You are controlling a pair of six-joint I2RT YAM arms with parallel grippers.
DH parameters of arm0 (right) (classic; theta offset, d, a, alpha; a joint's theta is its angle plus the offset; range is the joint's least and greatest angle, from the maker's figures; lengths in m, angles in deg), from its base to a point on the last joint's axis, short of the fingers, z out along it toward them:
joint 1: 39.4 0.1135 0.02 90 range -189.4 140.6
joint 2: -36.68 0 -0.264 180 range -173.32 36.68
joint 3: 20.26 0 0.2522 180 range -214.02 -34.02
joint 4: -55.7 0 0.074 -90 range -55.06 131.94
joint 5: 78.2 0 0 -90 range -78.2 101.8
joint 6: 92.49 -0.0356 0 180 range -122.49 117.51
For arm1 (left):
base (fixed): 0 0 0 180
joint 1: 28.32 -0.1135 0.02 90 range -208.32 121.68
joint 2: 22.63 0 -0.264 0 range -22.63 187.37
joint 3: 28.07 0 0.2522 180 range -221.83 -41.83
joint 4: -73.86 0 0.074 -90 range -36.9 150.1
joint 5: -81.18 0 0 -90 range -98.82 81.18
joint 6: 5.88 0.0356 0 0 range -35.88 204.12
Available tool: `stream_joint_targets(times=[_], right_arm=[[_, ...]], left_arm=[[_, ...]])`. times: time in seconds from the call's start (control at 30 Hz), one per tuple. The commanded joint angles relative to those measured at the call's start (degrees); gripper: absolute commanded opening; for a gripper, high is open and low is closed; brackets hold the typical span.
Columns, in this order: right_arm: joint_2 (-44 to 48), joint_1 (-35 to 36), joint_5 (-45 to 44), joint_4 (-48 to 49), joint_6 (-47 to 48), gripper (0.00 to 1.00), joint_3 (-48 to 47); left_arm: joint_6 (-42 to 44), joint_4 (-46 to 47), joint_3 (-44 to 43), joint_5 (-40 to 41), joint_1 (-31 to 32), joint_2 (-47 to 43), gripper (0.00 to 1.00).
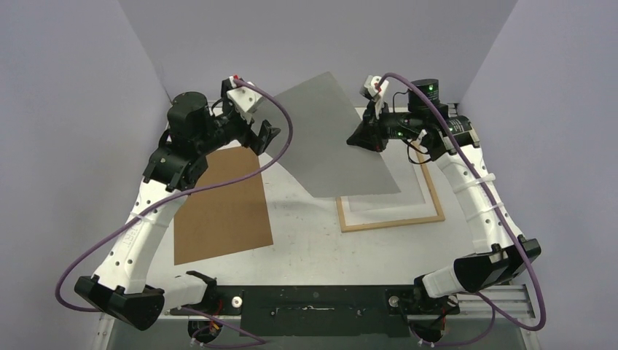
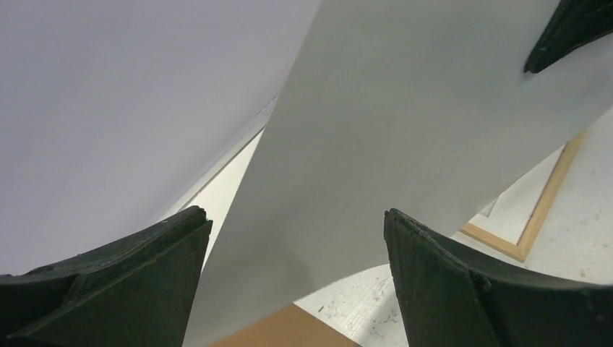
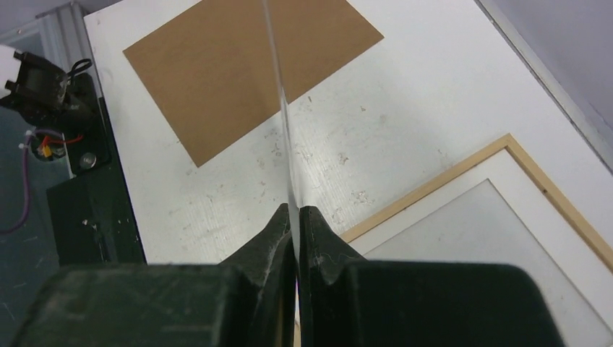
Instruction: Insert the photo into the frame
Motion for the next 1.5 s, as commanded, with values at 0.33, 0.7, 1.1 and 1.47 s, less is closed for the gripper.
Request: stream_joint_targets(times=[0.33, 0.7, 1.1, 1.47], right_arm=[[-0.78, -12.75, -40.17, 16.93, -37.63, 0.00, 1.13], [3.04, -16.09, -56.18, 8.60, -43.29, 0.00, -0.86], [7.98, -17.81, -56.58, 6.71, -44.72, 0.00, 3.21], [8.21, -17.84, -53.30, 7.55, -44.97, 0.00, 5.02]], left_arm=[[-30.83, 2.56, 5.68, 10.45, -1.67, 6.33, 0.97], [-54.30, 4.72, -2.37, 3.66, 3.73, 36.23, 0.57], [-58.21, -12.62, -26.61, 17.54, 12.50, 59.36, 0.62], [-55.99, -20.56, -36.82, 22.63, 16.08, 68.46, 0.41]])
